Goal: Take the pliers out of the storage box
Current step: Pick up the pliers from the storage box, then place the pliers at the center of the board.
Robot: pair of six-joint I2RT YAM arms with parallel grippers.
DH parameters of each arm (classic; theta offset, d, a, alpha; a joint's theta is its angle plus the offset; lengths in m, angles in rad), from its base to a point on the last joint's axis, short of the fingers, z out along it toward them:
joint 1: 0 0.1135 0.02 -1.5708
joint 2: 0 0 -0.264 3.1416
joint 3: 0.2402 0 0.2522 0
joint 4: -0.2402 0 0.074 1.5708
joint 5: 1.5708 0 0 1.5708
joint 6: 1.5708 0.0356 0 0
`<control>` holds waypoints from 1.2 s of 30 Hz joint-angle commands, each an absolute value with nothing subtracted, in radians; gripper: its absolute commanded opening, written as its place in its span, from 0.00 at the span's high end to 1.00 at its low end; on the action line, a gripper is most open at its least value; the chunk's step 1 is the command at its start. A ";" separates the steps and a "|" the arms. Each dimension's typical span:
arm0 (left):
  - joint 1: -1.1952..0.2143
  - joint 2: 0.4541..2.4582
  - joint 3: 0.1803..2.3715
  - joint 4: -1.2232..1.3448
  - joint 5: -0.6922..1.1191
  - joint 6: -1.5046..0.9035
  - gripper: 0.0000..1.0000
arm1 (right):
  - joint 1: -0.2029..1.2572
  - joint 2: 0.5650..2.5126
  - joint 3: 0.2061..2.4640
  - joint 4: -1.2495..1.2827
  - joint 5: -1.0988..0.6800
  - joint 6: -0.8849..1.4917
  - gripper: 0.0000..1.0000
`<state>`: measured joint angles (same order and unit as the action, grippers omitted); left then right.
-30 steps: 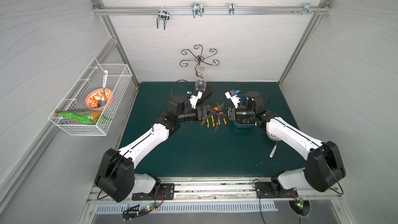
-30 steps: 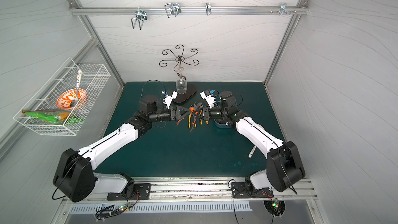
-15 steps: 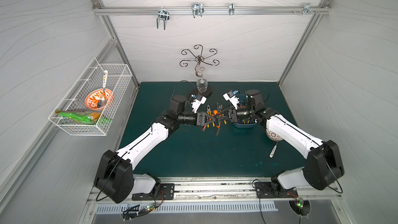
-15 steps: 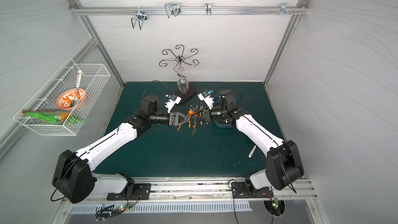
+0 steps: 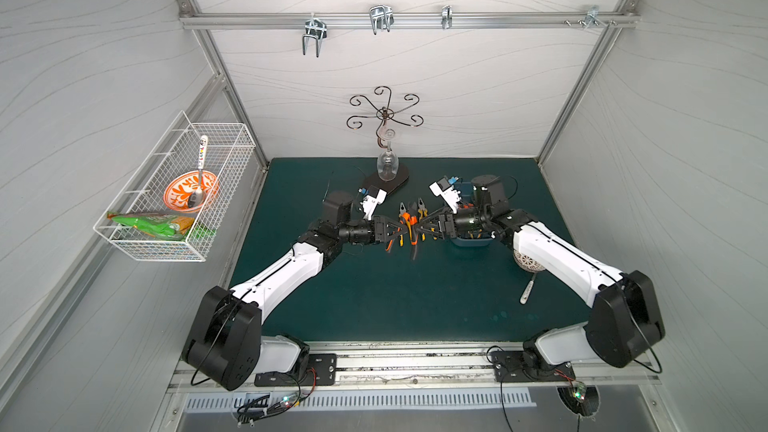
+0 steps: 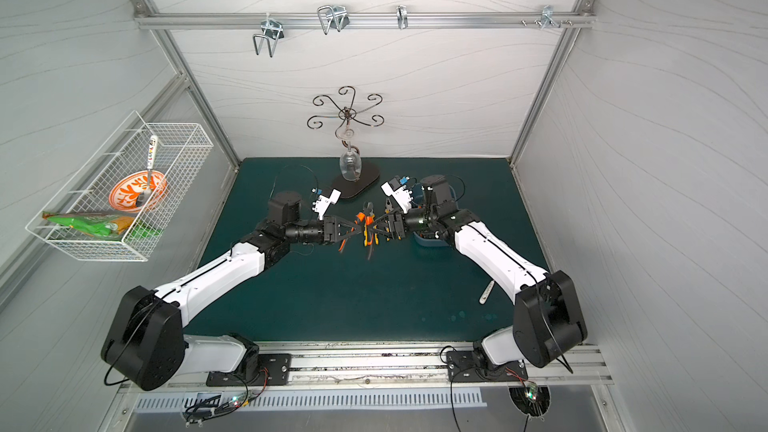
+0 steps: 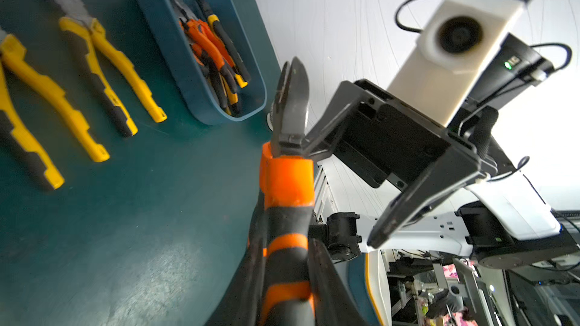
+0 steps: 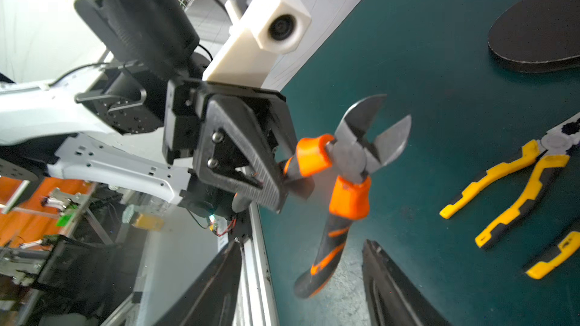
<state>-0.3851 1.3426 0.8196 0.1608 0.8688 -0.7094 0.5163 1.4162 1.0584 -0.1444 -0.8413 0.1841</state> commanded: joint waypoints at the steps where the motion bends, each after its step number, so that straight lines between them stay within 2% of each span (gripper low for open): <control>1: -0.351 1.338 0.804 0.298 0.868 -0.761 1.00 | 0.527 1.384 1.046 -0.175 -0.801 0.151 0.22; 5: -0.301 1.381 0.767 0.330 0.872 -0.779 1.00 | 0.564 1.380 1.046 -0.212 -0.703 0.102 0.06; 10: -0.235 1.465 0.751 0.386 0.873 -0.776 1.00 | 0.603 1.385 1.045 -0.211 -0.654 0.080 0.01; 15: -0.185 1.586 0.770 0.463 0.871 -0.787 1.00 | 0.616 1.390 1.048 -0.213 -0.629 0.061 0.01; 26: -0.164 1.885 0.890 0.590 0.891 -0.849 1.00 | 0.618 1.393 1.043 -0.224 -0.601 0.050 0.01; 36: -0.161 2.018 1.032 0.460 0.843 -0.771 1.00 | 0.617 1.410 1.049 -0.227 -0.602 0.046 0.01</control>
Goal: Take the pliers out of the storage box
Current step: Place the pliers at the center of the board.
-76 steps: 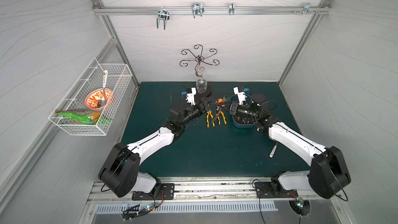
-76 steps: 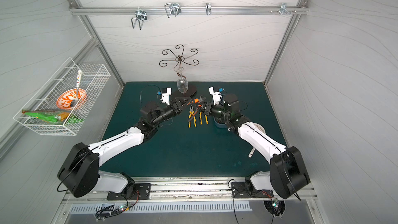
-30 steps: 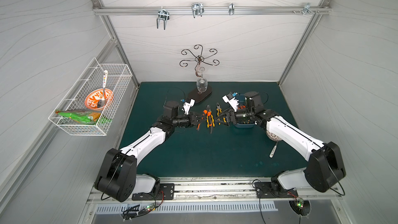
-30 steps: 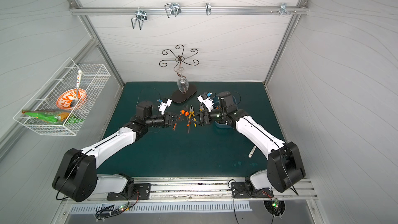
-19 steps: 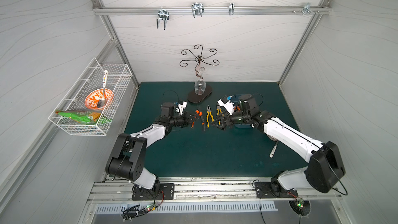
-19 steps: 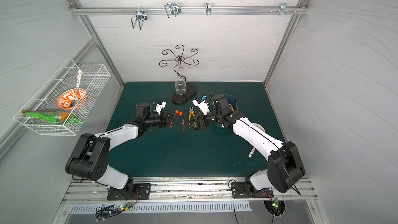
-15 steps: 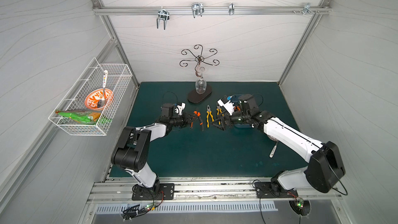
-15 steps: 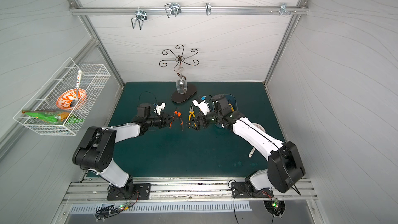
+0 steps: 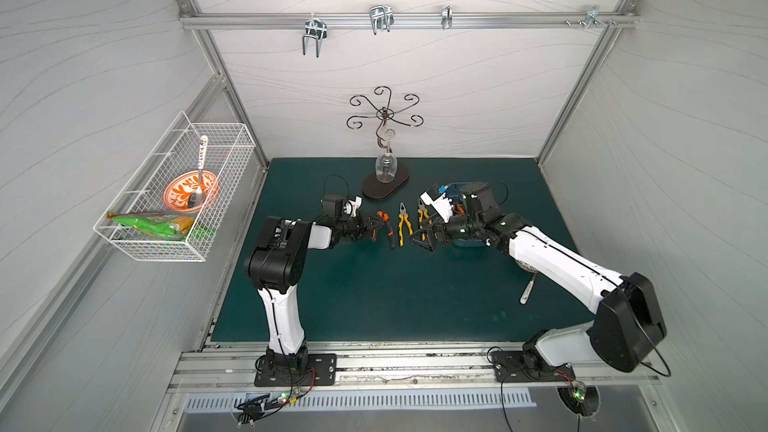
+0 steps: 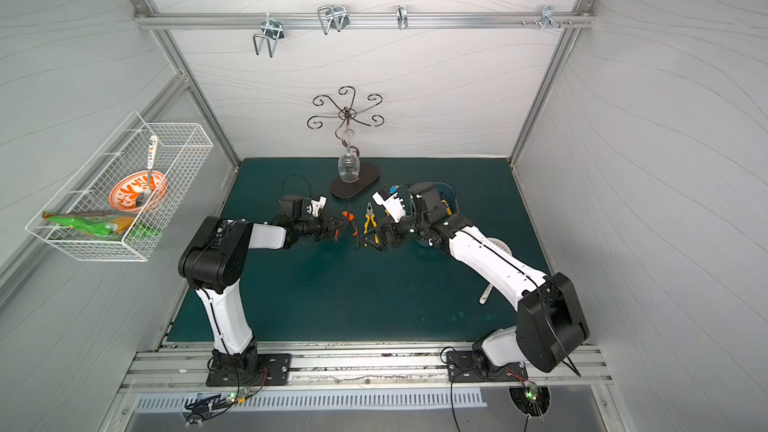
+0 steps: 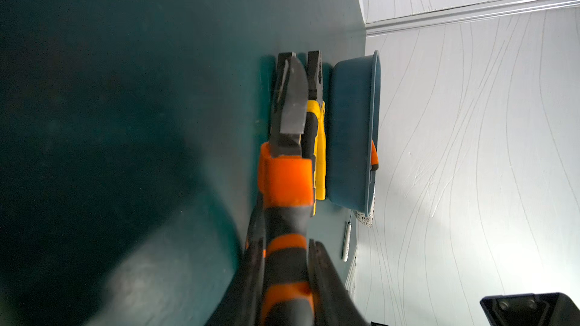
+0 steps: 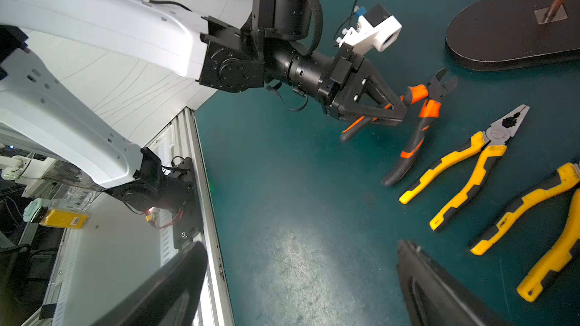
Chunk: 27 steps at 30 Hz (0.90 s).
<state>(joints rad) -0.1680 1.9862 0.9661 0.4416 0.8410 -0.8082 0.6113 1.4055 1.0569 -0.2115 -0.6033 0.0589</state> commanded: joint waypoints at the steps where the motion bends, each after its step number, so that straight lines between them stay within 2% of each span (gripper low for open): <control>1: -0.161 2.031 1.043 0.452 0.841 -0.773 1.00 | 0.618 1.410 1.049 -0.228 -0.599 0.046 0.01; 4: -0.161 2.051 1.055 0.433 0.825 -0.774 0.98 | 0.618 1.406 1.048 -0.235 -0.586 0.044 0.01; 8: -0.161 2.056 1.054 0.384 0.802 -0.773 0.80 | 0.617 1.397 1.043 -0.236 -0.564 0.040 0.01; 10: -0.162 2.059 1.059 0.361 0.792 -0.767 0.68 | 0.618 1.397 1.043 -0.235 -0.562 0.042 0.01; 16: -0.162 2.063 1.072 0.301 0.755 -0.755 0.43 | 0.617 1.398 1.048 -0.240 -0.552 0.041 0.01; 22: -0.161 2.007 1.042 0.245 0.675 -0.724 0.26 | 0.609 1.391 1.052 -0.256 -0.478 0.048 0.01; 27: -0.171 1.899 0.979 0.139 0.529 -0.653 0.25 | 0.575 1.387 1.043 -0.245 -0.421 0.088 0.01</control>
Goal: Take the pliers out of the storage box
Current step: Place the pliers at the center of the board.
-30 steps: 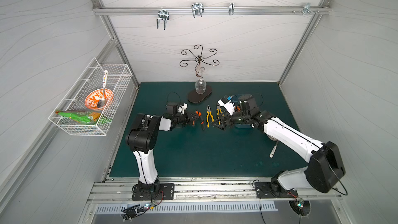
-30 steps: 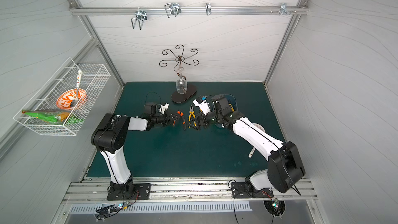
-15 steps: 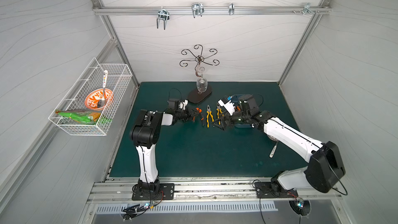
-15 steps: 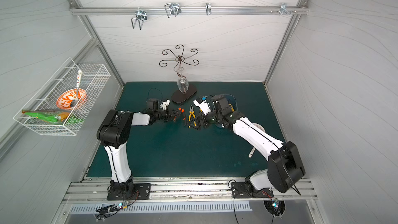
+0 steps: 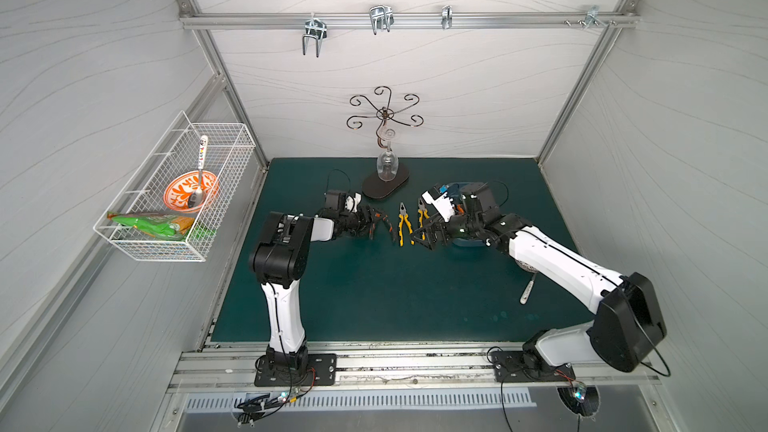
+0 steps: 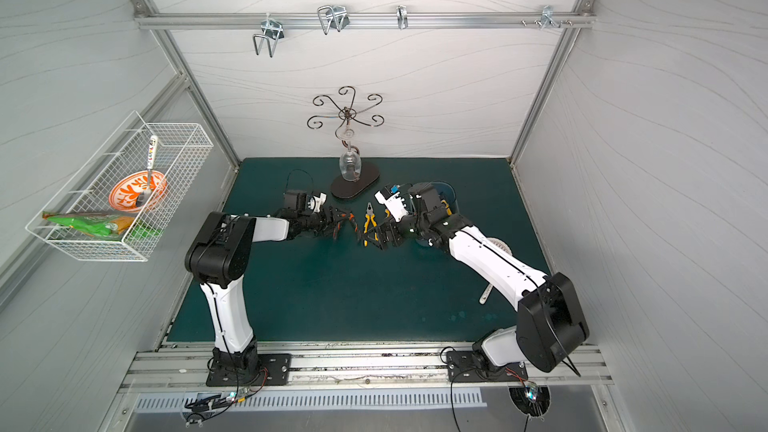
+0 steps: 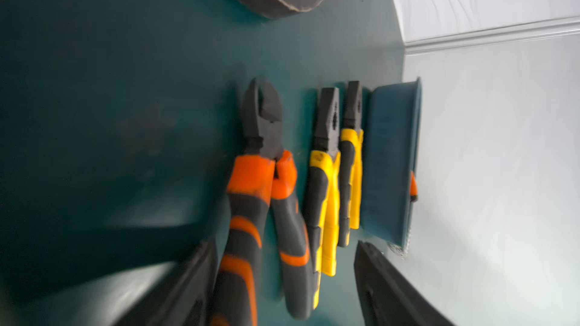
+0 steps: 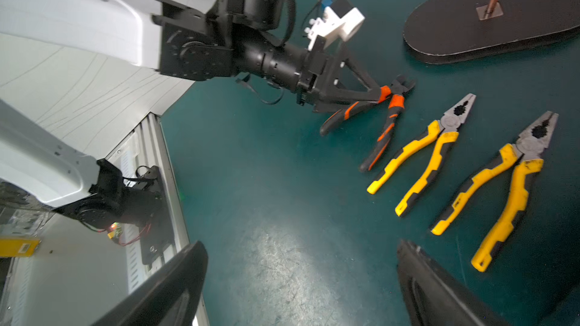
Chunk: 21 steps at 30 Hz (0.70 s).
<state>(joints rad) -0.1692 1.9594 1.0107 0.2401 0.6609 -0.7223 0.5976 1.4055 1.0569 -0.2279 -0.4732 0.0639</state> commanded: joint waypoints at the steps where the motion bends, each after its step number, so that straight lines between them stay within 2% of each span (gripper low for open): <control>1: -0.173 1.879 0.966 0.118 0.491 -0.640 0.24 | 0.567 1.386 1.040 -0.242 -0.419 0.095 0.01; 4: -0.183 1.822 0.928 0.096 0.439 -0.608 0.20 | 0.543 1.384 1.030 -0.225 -0.383 0.130 0.01; 9: -0.224 1.745 0.889 0.087 0.411 -0.571 0.19 | 0.491 1.376 1.017 -0.217 -0.300 0.191 0.02; 12: -0.266 1.671 0.853 0.088 0.345 -0.541 0.18 | 0.466 1.382 1.034 -0.265 -0.184 0.202 0.02; 17: -0.347 1.524 0.842 0.004 0.277 -0.456 0.01 | 0.405 1.446 1.100 -0.390 -0.033 0.194 0.05; 21: -0.412 1.409 0.829 -0.032 0.248 -0.415 0.00 | 0.326 1.534 1.176 -0.479 -0.026 0.169 0.08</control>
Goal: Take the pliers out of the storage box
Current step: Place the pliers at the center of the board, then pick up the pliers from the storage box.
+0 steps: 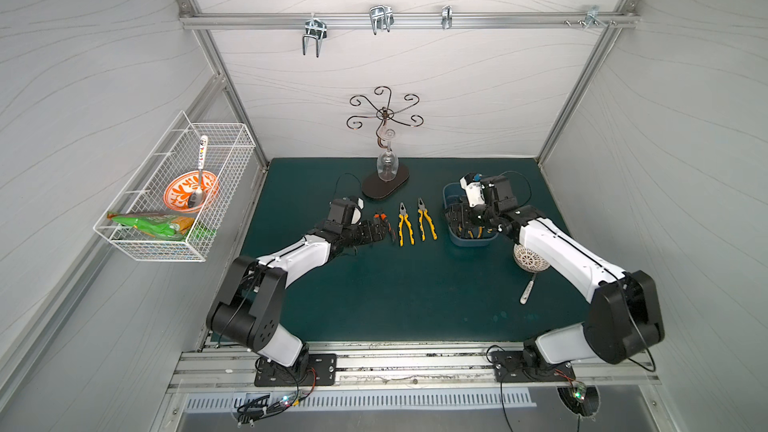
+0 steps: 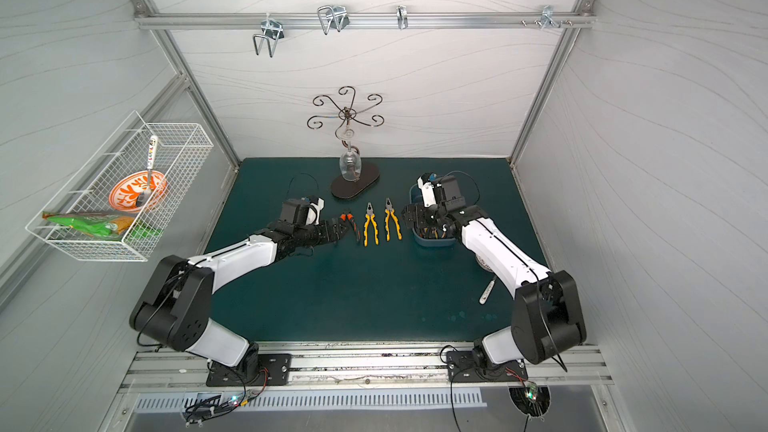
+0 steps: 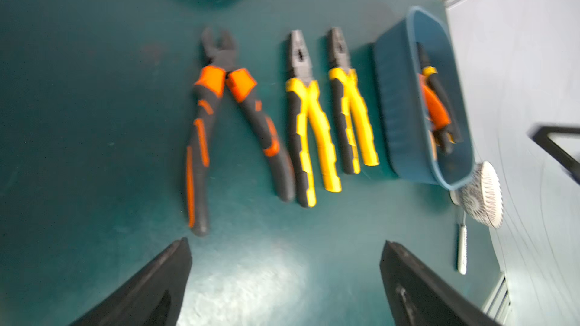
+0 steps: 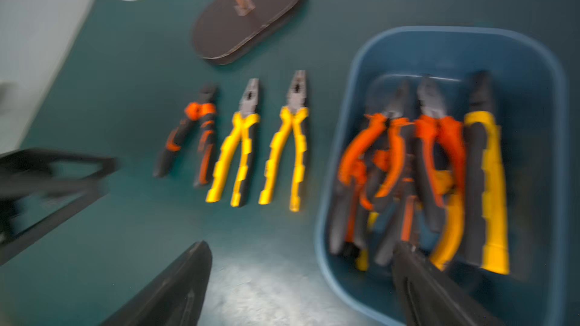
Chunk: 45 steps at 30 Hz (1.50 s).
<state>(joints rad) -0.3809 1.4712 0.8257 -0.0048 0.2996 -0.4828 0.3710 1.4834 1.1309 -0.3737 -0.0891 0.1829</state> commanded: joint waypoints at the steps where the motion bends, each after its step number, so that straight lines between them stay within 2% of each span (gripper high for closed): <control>1: -0.432 1.382 0.823 -0.035 0.242 -0.401 0.00 | 0.301 1.560 1.198 -0.501 -0.031 0.173 0.10; 11: -0.603 1.149 0.773 -0.037 0.206 -0.232 0.00 | 0.225 1.757 1.352 -0.609 0.057 0.173 0.34; 14: -0.610 1.131 0.767 -0.026 0.212 -0.209 0.00 | 0.222 1.781 1.376 -0.614 -0.003 0.175 0.40; 17: -0.610 1.137 0.768 -0.021 0.209 -0.197 0.00 | 0.222 1.812 1.402 -0.605 -0.151 0.198 0.42; 20: -0.611 1.149 0.772 -0.026 0.220 -0.195 0.00 | 0.222 1.848 1.422 -0.589 -0.228 0.233 0.47; 33: -0.611 1.140 0.777 -0.036 0.231 -0.193 0.00 | 0.228 2.012 1.538 -0.690 -0.192 0.195 0.58; 45: -0.610 1.154 0.775 -0.030 0.236 -0.194 0.00 | 0.227 1.997 1.538 -0.701 -0.141 0.212 1.00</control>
<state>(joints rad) -0.6060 1.1477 0.7643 -0.0563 0.2218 -0.2100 0.2268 2.0010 1.5341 -0.6632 -0.1616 0.2127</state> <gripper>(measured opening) 0.998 0.151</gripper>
